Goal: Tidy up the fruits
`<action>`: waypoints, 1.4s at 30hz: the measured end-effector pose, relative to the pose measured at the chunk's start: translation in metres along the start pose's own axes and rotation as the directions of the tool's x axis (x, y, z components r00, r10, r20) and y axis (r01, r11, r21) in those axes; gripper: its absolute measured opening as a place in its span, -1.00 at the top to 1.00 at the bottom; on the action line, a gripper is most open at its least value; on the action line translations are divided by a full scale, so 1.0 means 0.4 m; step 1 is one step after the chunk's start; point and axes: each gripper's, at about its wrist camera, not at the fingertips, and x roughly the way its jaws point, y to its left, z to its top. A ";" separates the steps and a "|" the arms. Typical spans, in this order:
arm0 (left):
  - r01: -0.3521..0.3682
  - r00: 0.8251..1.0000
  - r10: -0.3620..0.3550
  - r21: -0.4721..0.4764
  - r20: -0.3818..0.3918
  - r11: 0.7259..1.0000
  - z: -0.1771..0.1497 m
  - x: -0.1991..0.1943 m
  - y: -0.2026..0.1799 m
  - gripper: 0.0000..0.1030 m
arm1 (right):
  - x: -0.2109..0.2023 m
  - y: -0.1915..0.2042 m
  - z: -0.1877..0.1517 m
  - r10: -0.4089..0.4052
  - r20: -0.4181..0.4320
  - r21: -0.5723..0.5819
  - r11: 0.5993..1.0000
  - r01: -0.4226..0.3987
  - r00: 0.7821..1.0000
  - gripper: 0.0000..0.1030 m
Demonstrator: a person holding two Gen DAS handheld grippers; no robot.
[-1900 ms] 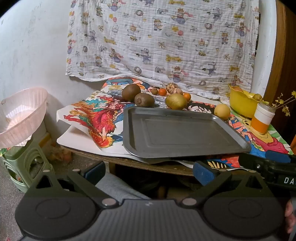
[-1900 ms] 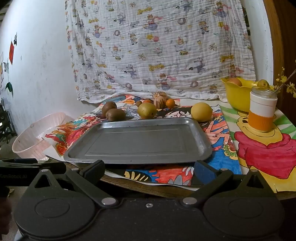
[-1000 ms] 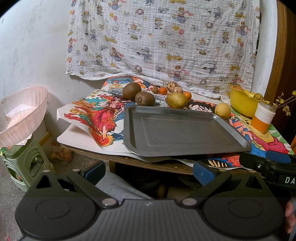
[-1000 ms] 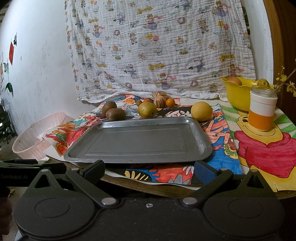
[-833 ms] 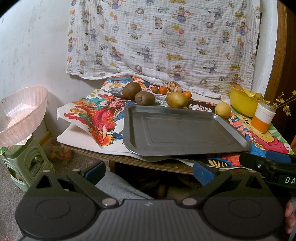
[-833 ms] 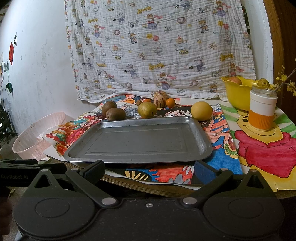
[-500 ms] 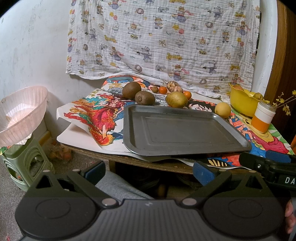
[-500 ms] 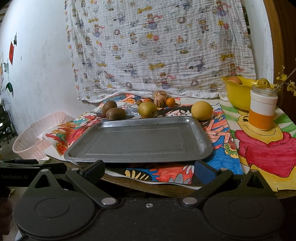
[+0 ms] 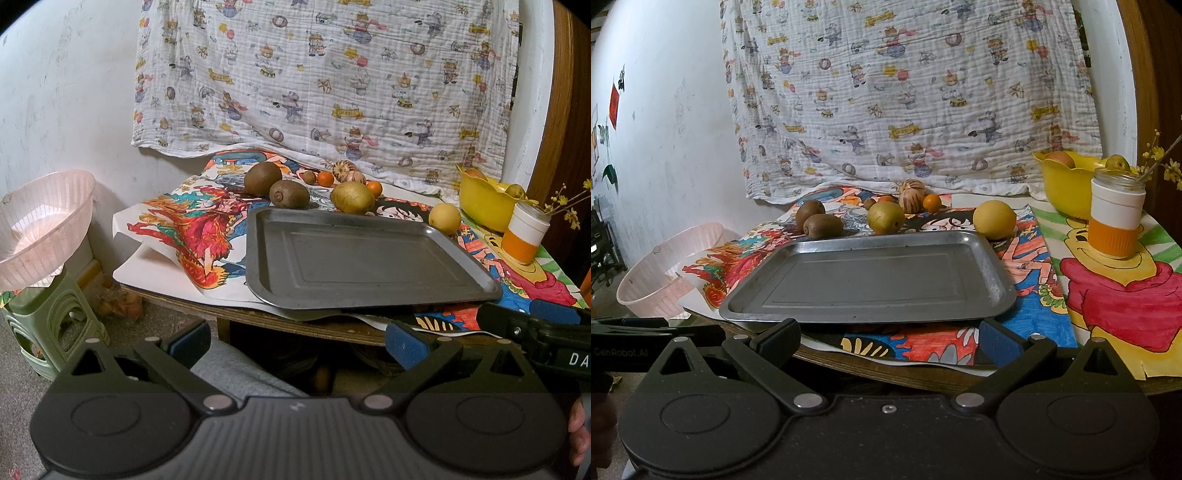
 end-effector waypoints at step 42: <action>0.060 0.998 -0.058 0.063 -0.034 0.996 0.116 0.135 -0.004 -0.99 | 0.108 -0.039 0.113 -0.059 0.058 -0.102 0.993 0.065 0.997 -0.99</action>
